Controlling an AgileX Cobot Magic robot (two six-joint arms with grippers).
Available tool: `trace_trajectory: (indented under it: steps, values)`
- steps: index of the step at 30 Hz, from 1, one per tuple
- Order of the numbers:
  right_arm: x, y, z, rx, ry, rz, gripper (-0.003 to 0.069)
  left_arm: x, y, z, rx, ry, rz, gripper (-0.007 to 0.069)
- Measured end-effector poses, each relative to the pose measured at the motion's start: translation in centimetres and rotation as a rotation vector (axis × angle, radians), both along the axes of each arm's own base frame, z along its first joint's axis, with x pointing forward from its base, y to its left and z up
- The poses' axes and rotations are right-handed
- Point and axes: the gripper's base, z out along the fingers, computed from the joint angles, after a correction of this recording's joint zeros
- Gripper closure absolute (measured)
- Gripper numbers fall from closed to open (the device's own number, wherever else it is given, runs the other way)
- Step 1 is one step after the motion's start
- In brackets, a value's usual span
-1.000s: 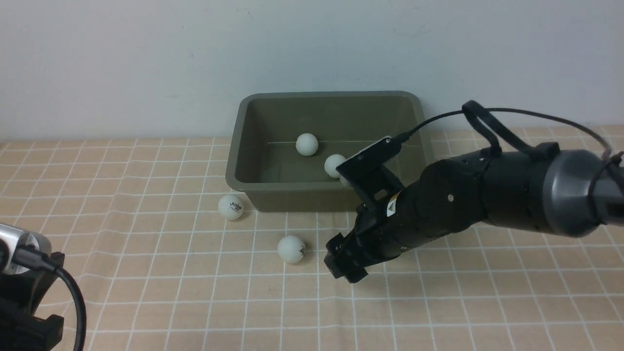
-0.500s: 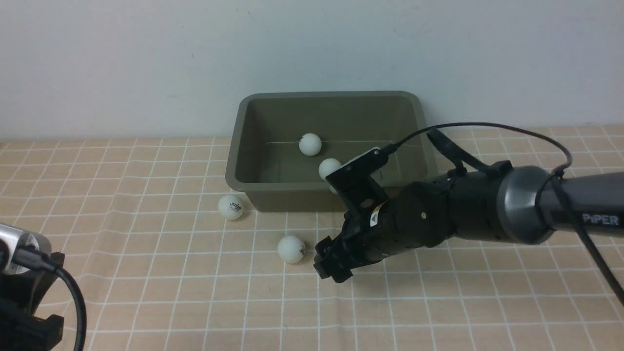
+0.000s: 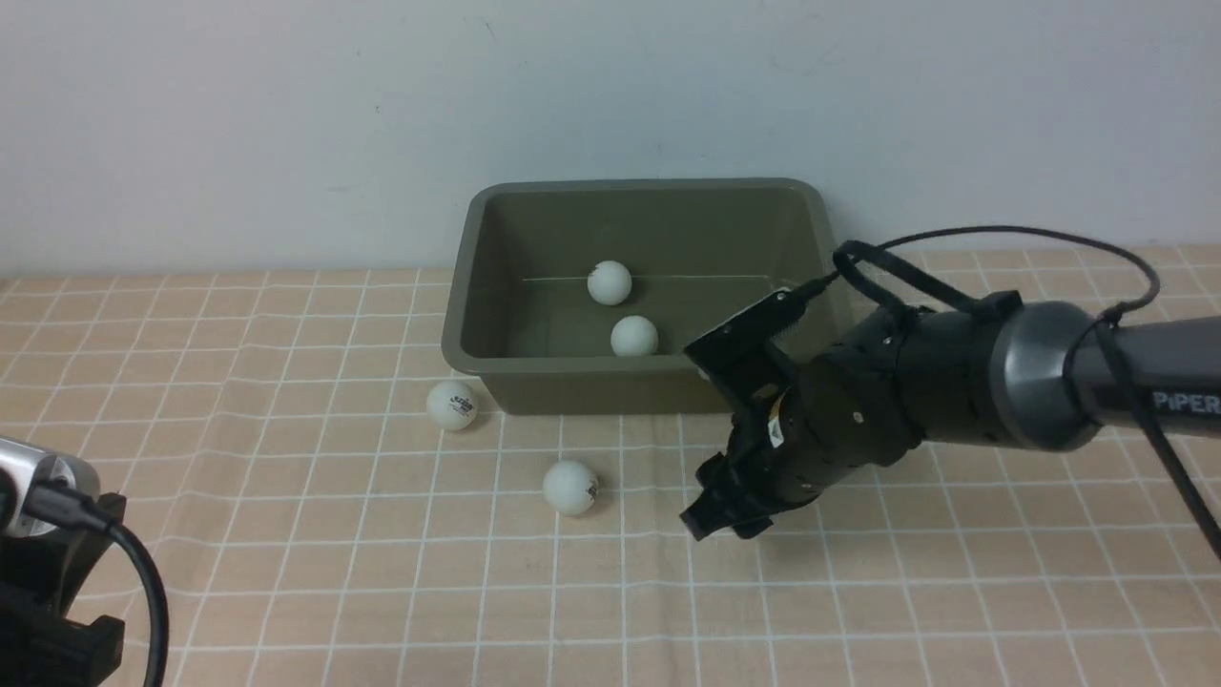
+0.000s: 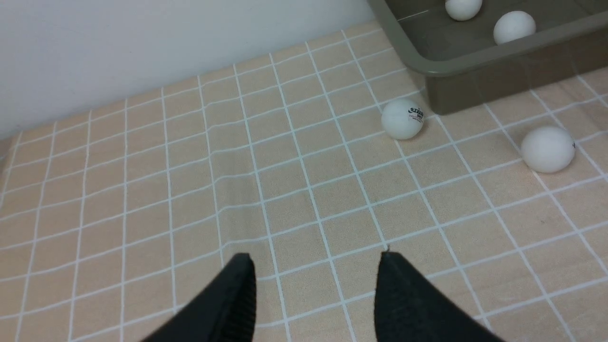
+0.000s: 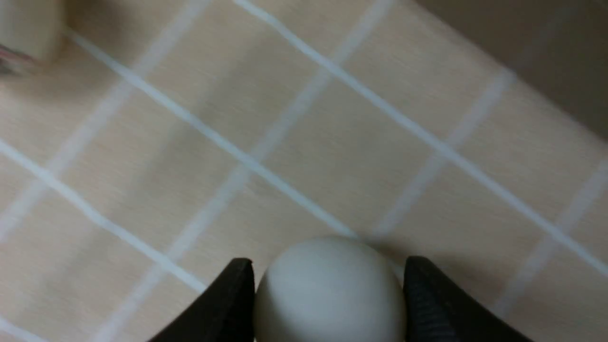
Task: Put the table tennis balls into the box on the light coffee tablecloth.
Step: 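Reach for and grasp a ping pong ball on the table, then release the ping pong ball into the bin and lift the gripper away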
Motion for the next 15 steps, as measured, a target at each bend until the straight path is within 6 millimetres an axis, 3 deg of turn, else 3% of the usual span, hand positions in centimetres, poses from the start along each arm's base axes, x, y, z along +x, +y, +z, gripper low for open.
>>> trace_trajectory:
  steps: [4, 11, 15]
  values:
    - [-0.5, -0.9, 3.5, -0.019, -0.062, 0.004, 0.0299, 0.0, 0.0, 0.0, 0.0, 0.0, 0.0, 0.031]
    - [-3.1, -2.8, 13.2, 0.108, -0.28, -0.001, 0.0299, 0.0, 0.0, 0.0, 0.0, 0.0, 0.0, 0.031]
    - [-3.1, -2.7, 15.2, 0.158, -0.359, 0.014, 0.0299, 0.0, 0.0, 0.0, 0.0, 0.0, 0.0, 0.031]
